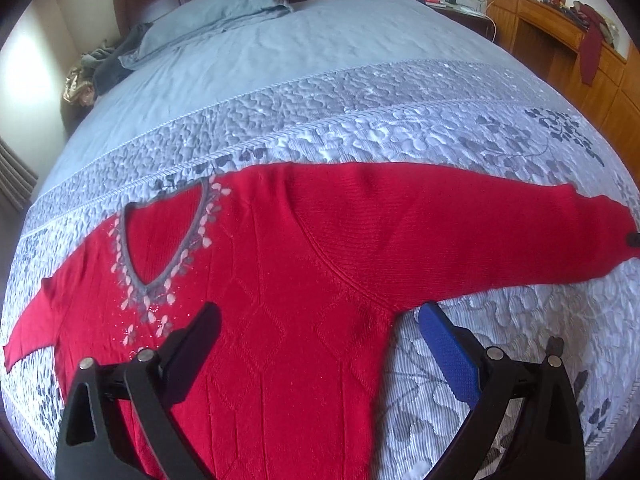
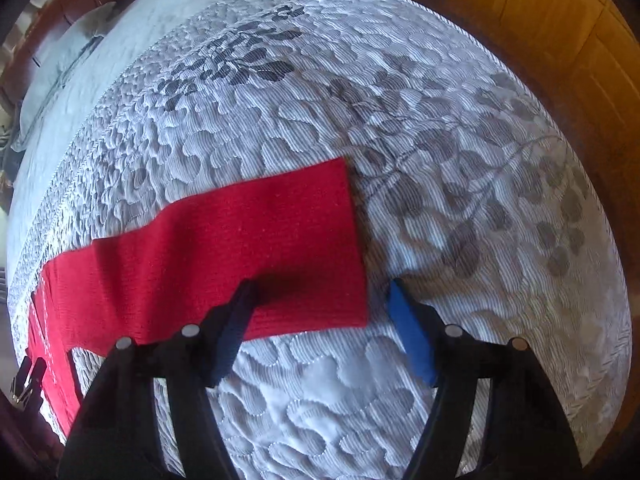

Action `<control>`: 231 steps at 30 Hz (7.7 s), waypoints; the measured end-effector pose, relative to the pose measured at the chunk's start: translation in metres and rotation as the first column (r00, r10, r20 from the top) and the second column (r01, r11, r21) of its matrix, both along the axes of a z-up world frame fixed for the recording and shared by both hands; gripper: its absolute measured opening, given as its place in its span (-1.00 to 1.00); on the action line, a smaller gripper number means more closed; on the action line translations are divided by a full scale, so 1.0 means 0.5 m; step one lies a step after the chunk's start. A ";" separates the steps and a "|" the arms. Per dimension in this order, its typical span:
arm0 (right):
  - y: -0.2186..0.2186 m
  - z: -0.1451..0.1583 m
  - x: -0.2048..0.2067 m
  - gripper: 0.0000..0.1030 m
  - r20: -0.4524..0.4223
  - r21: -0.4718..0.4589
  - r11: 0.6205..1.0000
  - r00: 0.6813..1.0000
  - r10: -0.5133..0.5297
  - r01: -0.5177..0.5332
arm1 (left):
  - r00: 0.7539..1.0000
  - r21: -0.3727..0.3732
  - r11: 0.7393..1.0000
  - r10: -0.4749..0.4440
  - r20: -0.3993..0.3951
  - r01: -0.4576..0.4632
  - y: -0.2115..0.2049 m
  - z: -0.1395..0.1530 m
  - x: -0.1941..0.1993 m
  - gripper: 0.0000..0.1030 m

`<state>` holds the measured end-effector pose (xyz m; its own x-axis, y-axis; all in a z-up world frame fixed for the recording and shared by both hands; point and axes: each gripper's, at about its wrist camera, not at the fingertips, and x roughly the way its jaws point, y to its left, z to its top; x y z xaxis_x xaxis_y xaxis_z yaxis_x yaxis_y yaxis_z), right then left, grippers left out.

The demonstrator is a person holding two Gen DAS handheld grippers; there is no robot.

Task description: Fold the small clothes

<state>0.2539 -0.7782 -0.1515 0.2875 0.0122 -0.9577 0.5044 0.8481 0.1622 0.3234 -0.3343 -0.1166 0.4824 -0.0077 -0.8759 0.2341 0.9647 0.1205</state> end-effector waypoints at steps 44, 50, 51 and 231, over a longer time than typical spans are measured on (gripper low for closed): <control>0.665 0.067 0.119 -0.31 0.202 0.079 0.881 0.873 0.444 -0.466 | 0.982 -0.255 0.961 0.062 -0.181 -0.108 0.292 -0.013 0.046 0.90; 0.600 0.050 -0.023 -0.30 0.213 -0.010 0.910 0.888 0.407 -0.414 | 0.950 -0.342 0.938 -0.061 -0.307 -0.050 0.151 -0.070 0.091 0.58; 0.587 0.044 -0.045 -0.30 0.231 -0.001 0.915 0.890 0.393 -0.404 | 0.938 -0.351 0.935 -0.067 -0.340 -0.061 0.136 -0.085 0.100 0.46; 0.950 0.013 0.043 0.12 0.170 0.044 0.805 0.798 0.578 -0.592 | 0.997 -0.417 0.909 0.045 0.063 -0.014 0.610 0.084 0.020 0.14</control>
